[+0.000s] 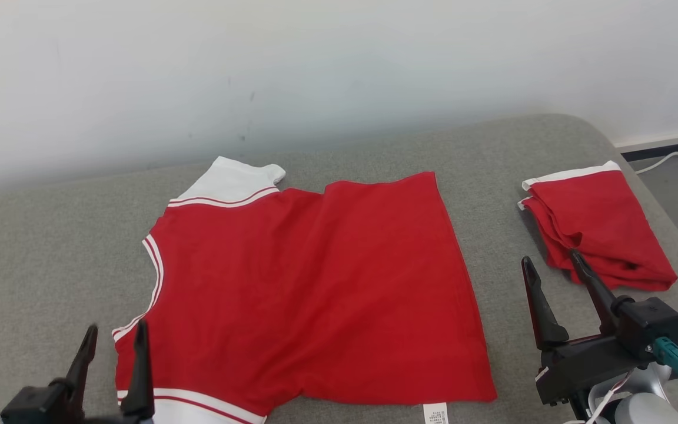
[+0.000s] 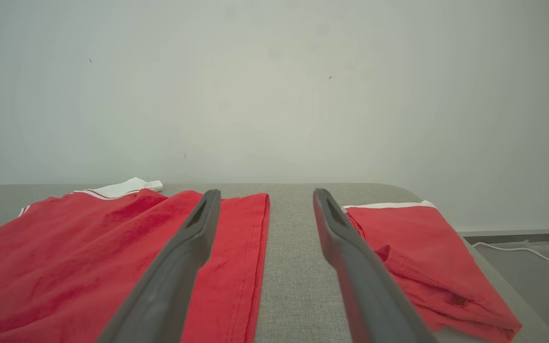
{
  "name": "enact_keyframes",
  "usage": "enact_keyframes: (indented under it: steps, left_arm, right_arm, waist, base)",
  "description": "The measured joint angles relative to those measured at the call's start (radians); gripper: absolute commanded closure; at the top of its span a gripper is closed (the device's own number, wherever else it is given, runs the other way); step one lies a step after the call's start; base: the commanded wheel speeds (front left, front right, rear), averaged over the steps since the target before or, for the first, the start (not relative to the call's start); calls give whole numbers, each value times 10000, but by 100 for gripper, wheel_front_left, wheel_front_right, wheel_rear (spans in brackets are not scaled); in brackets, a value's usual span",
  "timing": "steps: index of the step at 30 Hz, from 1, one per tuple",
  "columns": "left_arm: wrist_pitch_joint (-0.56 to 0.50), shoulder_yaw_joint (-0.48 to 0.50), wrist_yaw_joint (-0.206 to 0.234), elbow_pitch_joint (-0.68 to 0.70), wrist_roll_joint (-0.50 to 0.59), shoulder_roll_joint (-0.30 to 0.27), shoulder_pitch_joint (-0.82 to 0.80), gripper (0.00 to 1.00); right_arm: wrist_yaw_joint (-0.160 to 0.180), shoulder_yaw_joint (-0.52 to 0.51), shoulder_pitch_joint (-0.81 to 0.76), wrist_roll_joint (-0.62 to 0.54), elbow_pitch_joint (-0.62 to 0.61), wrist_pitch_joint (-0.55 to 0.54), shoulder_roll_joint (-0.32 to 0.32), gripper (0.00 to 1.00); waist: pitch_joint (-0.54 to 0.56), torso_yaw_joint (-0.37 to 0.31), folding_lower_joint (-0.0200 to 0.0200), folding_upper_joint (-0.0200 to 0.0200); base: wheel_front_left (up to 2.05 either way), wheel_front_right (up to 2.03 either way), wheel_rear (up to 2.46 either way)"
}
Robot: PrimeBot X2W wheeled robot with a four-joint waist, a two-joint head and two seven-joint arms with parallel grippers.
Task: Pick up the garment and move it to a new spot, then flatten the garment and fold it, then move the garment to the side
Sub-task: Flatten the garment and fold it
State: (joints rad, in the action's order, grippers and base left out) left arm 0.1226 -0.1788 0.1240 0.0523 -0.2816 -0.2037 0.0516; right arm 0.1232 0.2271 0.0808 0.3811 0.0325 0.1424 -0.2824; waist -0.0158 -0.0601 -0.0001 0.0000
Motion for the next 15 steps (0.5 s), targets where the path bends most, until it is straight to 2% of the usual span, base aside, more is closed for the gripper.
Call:
enact_keyframes:
  steps: [6, 15]
  left_arm:
    - [-1005, 245, 2, -529, -92, -207, 515, 0]
    - [-2872, 602, 2, -1893, -796, 165, 1287, 0]
  right_arm:
    - [0, -23, -15, -96, -2, 140, -29, 0]
    - [-61, 4, -5, -130, 92, 253, -36, 0]
  waist:
    - [-182, 61, 0, 0]
    - [-299, 170, 0, 0]
  base:
    - [0, 0, 0]
    - [0, 0, 0]
